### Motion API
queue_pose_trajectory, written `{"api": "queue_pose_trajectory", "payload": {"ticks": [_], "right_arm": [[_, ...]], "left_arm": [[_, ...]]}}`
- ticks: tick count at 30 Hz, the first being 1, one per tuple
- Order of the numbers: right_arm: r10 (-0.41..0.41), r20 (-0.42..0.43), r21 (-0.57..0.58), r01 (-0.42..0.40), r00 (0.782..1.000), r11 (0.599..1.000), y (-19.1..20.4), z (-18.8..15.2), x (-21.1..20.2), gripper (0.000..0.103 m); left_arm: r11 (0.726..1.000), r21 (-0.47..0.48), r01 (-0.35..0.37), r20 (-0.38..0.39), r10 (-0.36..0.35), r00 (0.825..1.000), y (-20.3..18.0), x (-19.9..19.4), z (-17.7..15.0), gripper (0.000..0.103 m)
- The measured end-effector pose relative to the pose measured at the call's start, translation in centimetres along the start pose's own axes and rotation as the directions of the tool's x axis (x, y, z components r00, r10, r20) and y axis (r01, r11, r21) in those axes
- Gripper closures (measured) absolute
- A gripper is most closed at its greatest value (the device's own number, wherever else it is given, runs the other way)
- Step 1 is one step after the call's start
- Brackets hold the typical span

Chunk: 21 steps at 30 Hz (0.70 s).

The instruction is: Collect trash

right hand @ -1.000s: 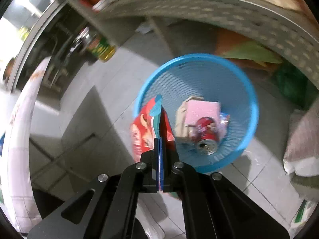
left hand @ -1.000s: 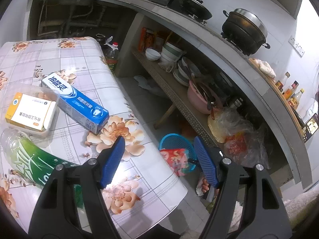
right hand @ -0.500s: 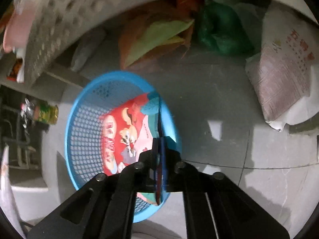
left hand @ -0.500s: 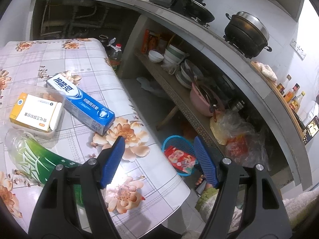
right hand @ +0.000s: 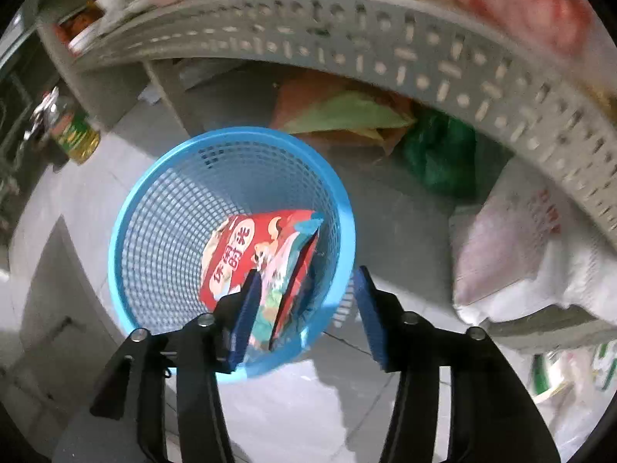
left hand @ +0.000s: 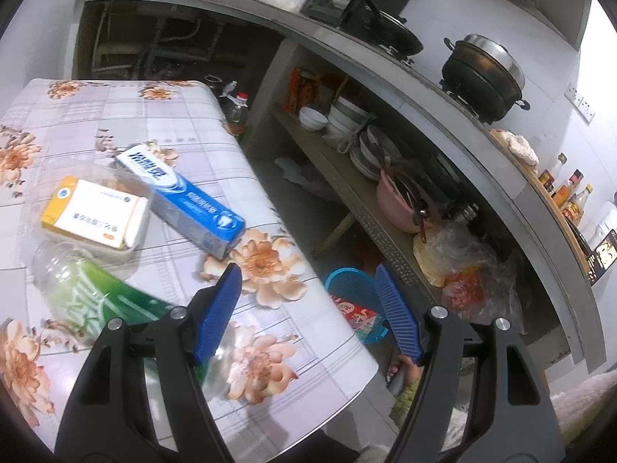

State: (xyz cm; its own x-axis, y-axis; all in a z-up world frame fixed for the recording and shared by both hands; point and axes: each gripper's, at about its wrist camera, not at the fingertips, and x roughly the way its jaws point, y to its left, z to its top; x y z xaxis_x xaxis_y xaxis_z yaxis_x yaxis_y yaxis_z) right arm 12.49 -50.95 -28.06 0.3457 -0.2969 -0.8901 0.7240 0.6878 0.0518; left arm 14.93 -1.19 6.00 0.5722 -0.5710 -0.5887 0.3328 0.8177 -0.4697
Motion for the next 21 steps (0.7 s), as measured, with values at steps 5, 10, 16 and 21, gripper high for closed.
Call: {"api": "queue_pose_trajectory", "payload": {"ticks": [5, 10, 16, 21], "right_arm": [[0.097, 0.049, -0.110, -0.091, 0.994, 0.990, 1.9, -0.4, -6.2, 0.035], [0.282, 0.095, -0.212, -0.258, 0.955, 0.943, 5.4, 0.6, -13.8, 0.032], [0.626, 0.105, -0.394, -0.546, 0.773, 0.740, 12.4, 0.4, -25.3, 0.019], [0.788, -0.157, -0.558, -0.712, 0.596, 0.427, 21.4, -2.4, -31.2, 0.017]], "left_arm": [[0.998, -0.011, -0.061, -0.013, 0.061, 0.998, 1.6, -1.9, -1.6, 0.029], [0.990, -0.032, -0.136, 0.007, 0.136, 0.991, 3.7, -4.4, -3.3, 0.027], [0.978, -0.114, -0.177, 0.047, 0.184, 0.982, 6.9, -7.1, -4.8, 0.027], [0.955, -0.160, -0.251, 0.046, 0.261, 0.964, 9.3, -7.8, -5.6, 0.027]]}}
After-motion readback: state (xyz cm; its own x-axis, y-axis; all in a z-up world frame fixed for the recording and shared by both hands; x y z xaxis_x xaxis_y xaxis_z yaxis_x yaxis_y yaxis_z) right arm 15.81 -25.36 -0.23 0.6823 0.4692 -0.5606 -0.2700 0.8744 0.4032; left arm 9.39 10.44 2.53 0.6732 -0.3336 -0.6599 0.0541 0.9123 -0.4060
